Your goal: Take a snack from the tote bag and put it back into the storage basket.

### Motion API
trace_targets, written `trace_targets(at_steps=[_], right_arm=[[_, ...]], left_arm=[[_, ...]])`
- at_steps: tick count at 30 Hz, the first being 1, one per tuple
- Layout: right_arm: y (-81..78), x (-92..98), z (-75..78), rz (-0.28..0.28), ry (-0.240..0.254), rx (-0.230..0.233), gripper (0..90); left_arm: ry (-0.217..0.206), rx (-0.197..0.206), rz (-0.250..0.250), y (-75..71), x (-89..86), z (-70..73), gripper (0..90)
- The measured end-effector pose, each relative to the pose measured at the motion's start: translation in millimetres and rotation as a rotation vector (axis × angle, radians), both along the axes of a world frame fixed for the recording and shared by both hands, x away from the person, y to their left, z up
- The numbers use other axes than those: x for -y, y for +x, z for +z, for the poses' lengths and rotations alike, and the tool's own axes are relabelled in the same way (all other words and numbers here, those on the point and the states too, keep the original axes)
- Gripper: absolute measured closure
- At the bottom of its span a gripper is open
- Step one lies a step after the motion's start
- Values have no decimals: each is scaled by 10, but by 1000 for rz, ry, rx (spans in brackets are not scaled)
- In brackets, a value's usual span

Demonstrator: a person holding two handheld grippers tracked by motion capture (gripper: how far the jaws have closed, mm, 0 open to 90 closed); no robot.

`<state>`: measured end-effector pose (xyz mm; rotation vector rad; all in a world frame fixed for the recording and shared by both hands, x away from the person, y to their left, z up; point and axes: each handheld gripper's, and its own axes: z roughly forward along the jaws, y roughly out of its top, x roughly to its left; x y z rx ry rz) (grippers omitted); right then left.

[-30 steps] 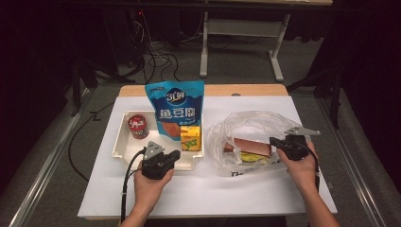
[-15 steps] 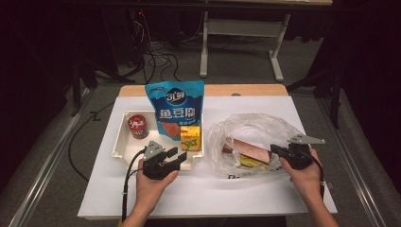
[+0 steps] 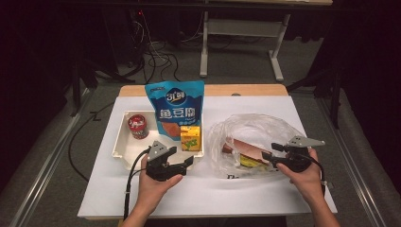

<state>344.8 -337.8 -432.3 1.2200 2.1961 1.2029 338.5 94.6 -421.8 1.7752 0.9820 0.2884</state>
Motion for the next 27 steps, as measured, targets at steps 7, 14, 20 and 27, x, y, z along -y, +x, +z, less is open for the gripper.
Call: trace_targets(at_steps=[7,14,20,27], right_arm=[[55,-72,-49,39,-34,-24,294],[86,-94,-78,57,-35,-35,275],[81,-107,-143,73,-75,-60,253],[113,-169,-234,82,-123,-78,266]], left_arm=[[4,-5,-3,1,5,-8,246],[6,-7,-6,1,9,-11,250],[5,-7,-3,2,2,-7,255],[7,-10,-6,1,13,-13,260]])
